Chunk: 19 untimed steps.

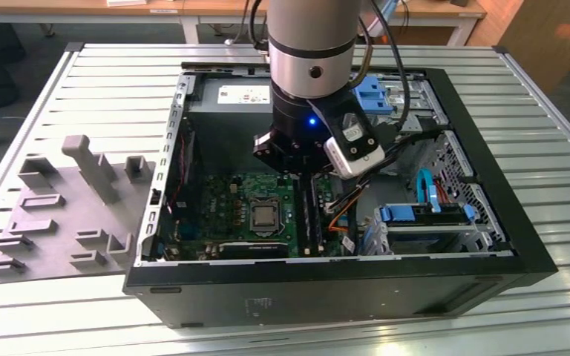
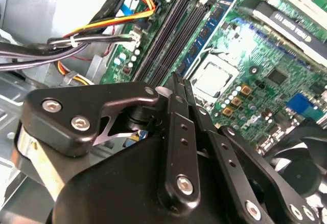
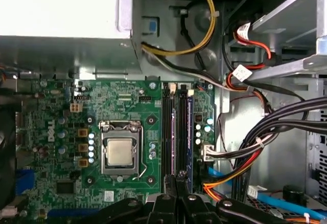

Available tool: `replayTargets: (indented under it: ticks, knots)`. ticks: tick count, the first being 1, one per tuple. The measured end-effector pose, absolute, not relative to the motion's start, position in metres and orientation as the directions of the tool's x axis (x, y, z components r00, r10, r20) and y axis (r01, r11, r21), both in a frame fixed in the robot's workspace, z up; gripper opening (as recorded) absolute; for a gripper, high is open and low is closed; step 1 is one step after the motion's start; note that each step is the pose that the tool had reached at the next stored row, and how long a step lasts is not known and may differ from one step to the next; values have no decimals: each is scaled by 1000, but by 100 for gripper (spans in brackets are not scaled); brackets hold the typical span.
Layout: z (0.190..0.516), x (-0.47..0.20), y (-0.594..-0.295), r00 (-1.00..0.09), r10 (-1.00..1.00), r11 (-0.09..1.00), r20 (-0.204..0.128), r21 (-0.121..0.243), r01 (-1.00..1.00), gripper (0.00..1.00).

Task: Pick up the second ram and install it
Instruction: 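Insert the second ram into the second slot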

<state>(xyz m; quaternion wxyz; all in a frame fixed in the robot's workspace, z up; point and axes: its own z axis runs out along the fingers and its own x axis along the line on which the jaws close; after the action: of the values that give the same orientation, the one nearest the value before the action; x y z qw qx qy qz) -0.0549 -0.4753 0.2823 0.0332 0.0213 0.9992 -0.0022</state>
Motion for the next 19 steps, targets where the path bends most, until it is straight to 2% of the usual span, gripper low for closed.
replayTargets:
  ticks: [9,19]
  knots:
    - [276,-49,-475,-997,-26,1000,-67,-5,-26,12]
    - [275,-49,-475,-997,44,999,-66,-5,44,12]
